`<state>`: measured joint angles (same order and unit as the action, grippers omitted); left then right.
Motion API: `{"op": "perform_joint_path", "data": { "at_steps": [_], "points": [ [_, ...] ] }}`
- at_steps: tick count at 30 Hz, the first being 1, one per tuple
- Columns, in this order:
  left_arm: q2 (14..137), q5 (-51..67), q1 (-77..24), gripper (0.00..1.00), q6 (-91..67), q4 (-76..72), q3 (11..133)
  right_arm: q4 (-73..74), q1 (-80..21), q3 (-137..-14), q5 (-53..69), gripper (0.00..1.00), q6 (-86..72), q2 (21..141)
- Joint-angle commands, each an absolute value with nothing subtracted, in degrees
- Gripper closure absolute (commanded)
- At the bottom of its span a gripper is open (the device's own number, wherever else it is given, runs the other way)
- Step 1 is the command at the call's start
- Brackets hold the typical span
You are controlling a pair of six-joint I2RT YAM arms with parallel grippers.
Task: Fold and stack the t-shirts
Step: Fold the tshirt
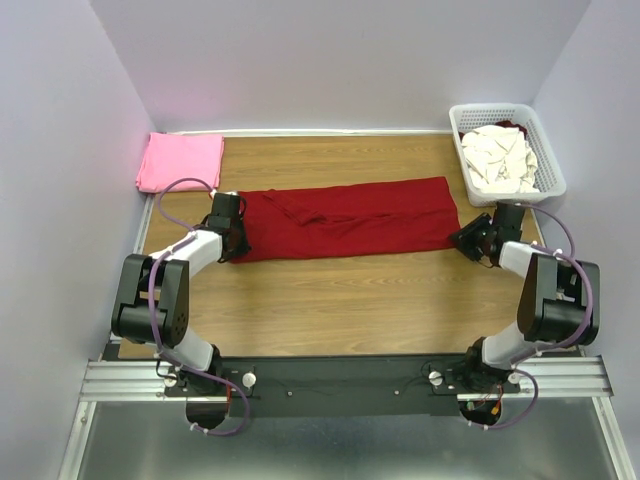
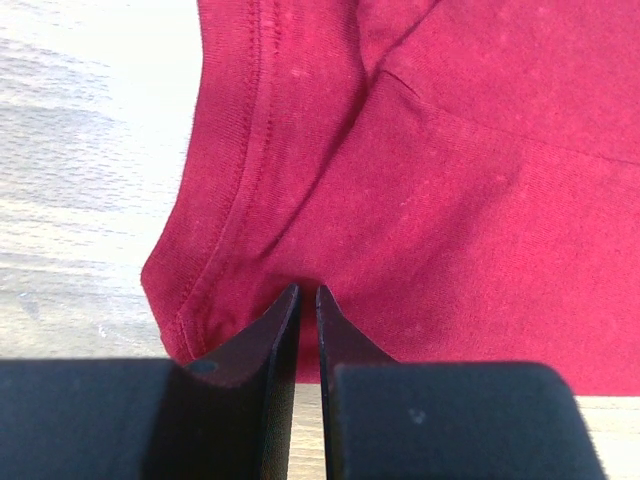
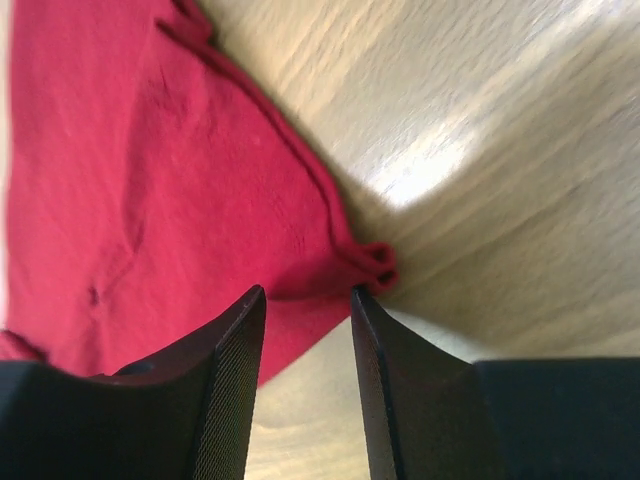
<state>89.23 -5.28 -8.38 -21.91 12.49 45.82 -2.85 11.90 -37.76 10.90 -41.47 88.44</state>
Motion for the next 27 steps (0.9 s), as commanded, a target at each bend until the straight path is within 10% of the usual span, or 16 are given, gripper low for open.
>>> {"op": "perform_joint_path", "data": {
  "at_steps": [1,27],
  "points": [
    [88.2,-8.8,-8.5,0.81,-22.2,16.0,44.3,-3.4,14.8,-33.8,9.0,0.53,-43.8,91.1],
    [79.9,1.6,-7.4,0.73,-27.6,9.9,49.8,3.4,3.9,-49.0,9.2,0.52,-36.9,85.9]
  ]
}}
